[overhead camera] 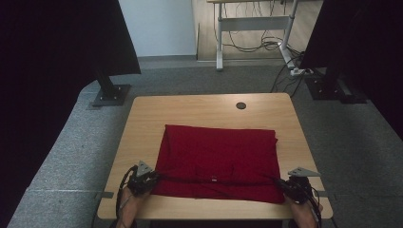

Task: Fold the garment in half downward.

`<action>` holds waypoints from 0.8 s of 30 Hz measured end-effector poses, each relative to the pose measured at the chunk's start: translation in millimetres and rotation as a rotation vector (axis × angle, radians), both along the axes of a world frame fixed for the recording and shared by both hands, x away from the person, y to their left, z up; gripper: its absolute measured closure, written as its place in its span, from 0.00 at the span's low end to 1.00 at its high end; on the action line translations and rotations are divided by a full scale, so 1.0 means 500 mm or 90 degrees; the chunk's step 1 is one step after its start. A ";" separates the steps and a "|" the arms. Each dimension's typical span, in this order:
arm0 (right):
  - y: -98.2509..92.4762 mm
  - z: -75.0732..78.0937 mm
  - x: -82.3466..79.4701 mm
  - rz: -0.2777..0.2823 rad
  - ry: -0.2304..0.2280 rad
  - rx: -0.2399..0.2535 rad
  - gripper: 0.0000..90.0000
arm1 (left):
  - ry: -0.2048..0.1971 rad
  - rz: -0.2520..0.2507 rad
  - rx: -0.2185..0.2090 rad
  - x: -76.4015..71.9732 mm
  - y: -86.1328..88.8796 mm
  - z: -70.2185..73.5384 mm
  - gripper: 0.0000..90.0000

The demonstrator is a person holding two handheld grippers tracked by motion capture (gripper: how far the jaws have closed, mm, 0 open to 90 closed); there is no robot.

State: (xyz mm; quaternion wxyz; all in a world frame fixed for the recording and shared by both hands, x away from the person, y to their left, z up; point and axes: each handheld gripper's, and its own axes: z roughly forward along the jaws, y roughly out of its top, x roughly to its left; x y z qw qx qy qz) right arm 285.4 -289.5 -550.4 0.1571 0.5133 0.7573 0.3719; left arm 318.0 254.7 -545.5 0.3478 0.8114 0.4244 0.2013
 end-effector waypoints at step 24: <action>0.000 0.035 0.018 0.038 -0.044 0.022 0.44 | -0.017 -0.062 -0.085 -0.006 0.012 0.073 0.32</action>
